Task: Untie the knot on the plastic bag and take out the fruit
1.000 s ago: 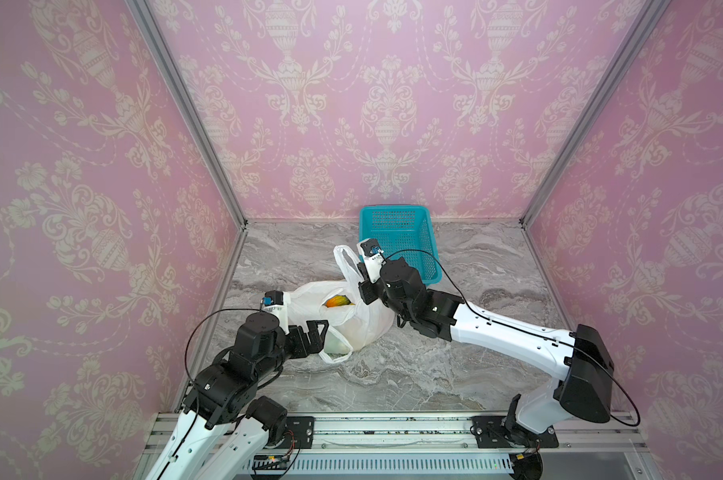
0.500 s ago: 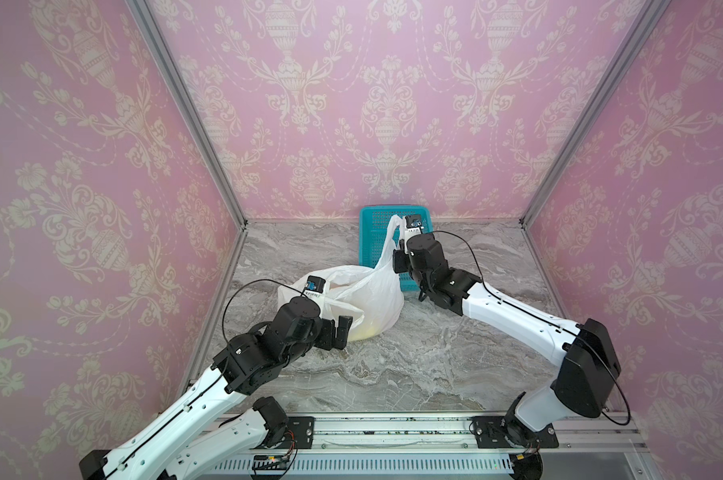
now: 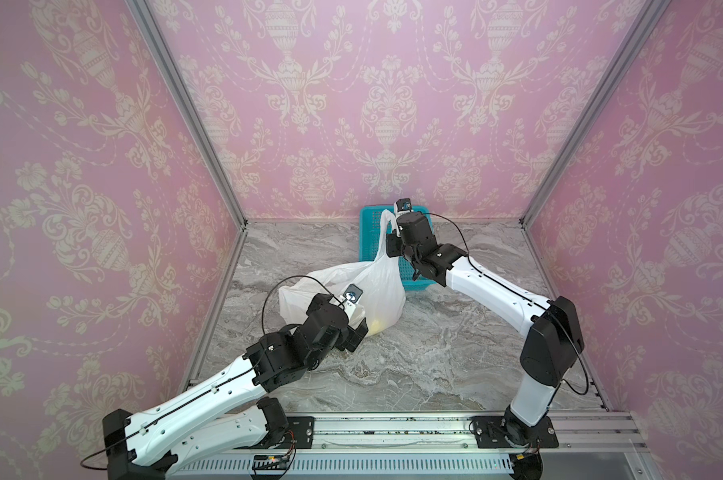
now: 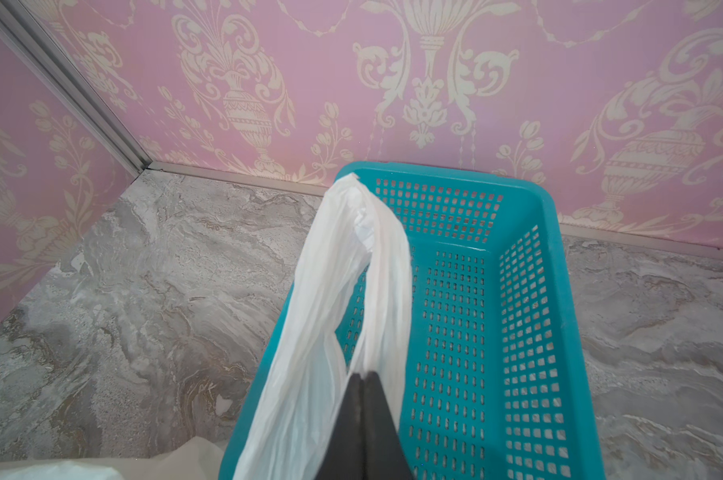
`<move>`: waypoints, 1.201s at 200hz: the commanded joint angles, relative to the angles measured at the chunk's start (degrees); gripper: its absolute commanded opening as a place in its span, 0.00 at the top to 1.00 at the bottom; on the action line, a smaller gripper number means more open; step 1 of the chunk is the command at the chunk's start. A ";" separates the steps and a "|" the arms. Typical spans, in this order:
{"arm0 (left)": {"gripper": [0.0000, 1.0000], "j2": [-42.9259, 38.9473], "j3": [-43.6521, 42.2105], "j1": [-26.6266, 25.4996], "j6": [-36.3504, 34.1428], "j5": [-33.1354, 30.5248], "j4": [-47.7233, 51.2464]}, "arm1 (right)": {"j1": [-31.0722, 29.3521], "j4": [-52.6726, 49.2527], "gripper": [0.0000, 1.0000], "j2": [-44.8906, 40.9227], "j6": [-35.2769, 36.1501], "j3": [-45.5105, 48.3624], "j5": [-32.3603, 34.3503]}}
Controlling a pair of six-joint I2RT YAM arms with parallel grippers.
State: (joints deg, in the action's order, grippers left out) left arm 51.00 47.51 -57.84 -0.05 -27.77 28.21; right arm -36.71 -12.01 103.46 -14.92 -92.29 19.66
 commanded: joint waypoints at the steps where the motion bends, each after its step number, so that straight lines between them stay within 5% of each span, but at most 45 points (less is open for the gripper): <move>1: 0.01 -1.67 -2.16 -3.41 -7.91 -9.87 -7.90 | 0.71 -2.56 1.00 1.73 -0.64 -3.41 -1.77; 73: 0.03 -0.73 -7.93 -3.10 -8.55 -25.01 -15.55 | 0.85 1.22 1.00 -3.55 -2.60 3.74 -4.59; 107: 0.81 -0.66 -3.98 4.49 -0.33 -17.65 -10.91 | 0.83 6.28 1.00 -8.25 -4.82 10.97 -6.12; 128: 0.92 -3.07 -1.93 10.63 2.90 -12.90 -9.72 | 0.74 8.01 1.00 -10.14 -5.95 12.93 -7.48; 141: 0.82 -4.73 -1.00 11.62 3.26 -11.15 -10.02 | 0.67 8.32 1.00 -11.04 -6.19 13.30 -8.10; 149: 0.57 -5.44 -0.35 11.70 2.87 -8.69 -9.51 | 0.59 8.33 1.00 -11.38 -6.18 13.41 -8.20; 156: 0.24 -5.80 -0.06 11.67 2.34 -6.27 -8.77 | 0.59 8.41 1.00 -11.61 -6.13 13.40 -8.12; 165: 0.06 -6.49 -0.26 11.64 1.30 -2.39 -8.24 | 0.60 8.26 1.00 -11.74 -5.94 13.11 -8.00; 201: 0.01 -11.33 -5.14 5.54 -7.12 9.14 -11.80 | 0.73 4.66 1.00 -7.82 -3.99 7.70 -7.63; 240: 0.01 -13.19 -12.99 -5.58 -18.13 -0.21 -20.53 | 2.37 -2.31 1.00 0.25 -1.88 -3.03 -8.01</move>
State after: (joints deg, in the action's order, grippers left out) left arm 37.54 37.34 -60.16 -9.08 -24.27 13.06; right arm -35.75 -9.39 99.92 -18.90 -89.36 11.81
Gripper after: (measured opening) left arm 0.991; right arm 0.042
